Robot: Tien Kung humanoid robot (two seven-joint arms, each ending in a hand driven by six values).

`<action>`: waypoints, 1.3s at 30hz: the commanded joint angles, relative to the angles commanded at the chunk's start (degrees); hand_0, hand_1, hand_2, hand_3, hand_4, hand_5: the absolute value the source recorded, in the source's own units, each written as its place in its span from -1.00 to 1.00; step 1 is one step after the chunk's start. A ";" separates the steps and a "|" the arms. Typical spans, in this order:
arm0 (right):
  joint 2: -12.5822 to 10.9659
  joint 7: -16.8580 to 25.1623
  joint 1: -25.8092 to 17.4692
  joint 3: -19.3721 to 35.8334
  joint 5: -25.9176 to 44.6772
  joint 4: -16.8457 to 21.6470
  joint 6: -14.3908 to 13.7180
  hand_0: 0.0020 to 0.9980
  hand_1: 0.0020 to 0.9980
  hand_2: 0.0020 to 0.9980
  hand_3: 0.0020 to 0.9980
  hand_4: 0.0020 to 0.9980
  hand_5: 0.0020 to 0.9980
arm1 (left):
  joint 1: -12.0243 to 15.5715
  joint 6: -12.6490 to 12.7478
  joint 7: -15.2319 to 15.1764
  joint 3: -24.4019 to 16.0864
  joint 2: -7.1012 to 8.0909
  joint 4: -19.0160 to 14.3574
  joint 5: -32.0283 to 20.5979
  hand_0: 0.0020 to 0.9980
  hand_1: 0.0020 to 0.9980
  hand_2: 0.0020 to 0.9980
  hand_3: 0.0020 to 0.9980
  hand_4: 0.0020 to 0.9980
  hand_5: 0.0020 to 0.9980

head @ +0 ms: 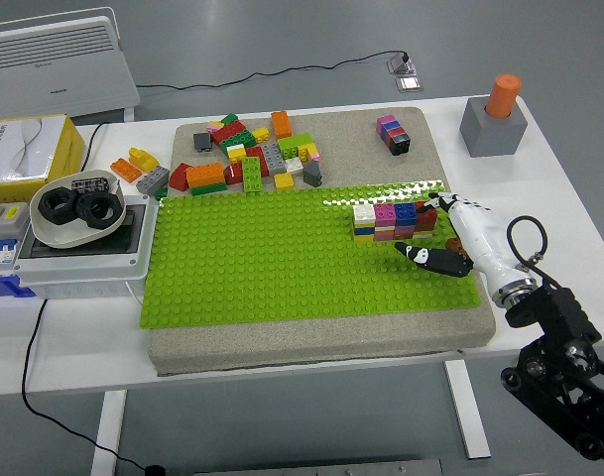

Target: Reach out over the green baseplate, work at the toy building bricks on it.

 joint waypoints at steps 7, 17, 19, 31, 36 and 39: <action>-2.11 5.75 -5.59 7.73 7.09 4.08 -3.14 0.39 0.45 0.56 0.31 0.69 -0.48 | -0.06 0.68 -0.24 -0.73 0.25 0.00 0.96 0.36 -0.30 -0.41 -0.05 -0.59 -1.00; -2.72 12.36 -8.37 15.72 21.98 4.36 -4.71 0.17 -0.05 0.00 0.39 0.65 -0.64 | -0.10 1.69 -1.06 -0.35 0.89 0.00 1.03 0.36 -0.29 -0.38 -0.03 -0.59 -1.00; -2.57 12.70 -8.40 16.02 23.59 4.31 -4.76 0.17 -0.05 0.00 0.39 0.65 -0.64 | -0.07 1.87 -1.32 -0.01 0.96 0.00 0.53 0.36 -0.29 -0.38 -0.03 -0.59 -1.00; -3.51 14.39 -9.87 24.05 25.82 5.35 -5.00 0.15 0.03 -0.17 0.28 0.64 -0.61 | -0.56 2.97 -3.27 3.37 0.65 0.00 -5.49 0.38 -0.28 -0.37 -0.04 -0.54 -1.00; -3.50 11.45 -10.29 25.28 22.46 5.49 -4.51 0.24 0.37 0.41 0.22 0.65 -0.62 | -0.25 2.15 -3.33 5.38 0.18 0.00 -8.02 0.38 -0.28 -0.35 -0.04 -0.55 -1.00; -3.49 9.68 -10.02 24.78 20.16 5.67 -4.48 0.24 0.37 0.41 0.22 0.65 -0.62 | 0.25 1.74 -3.04 5.50 -0.17 0.00 -8.62 0.38 -0.28 -0.35 -0.04 -0.55 -1.00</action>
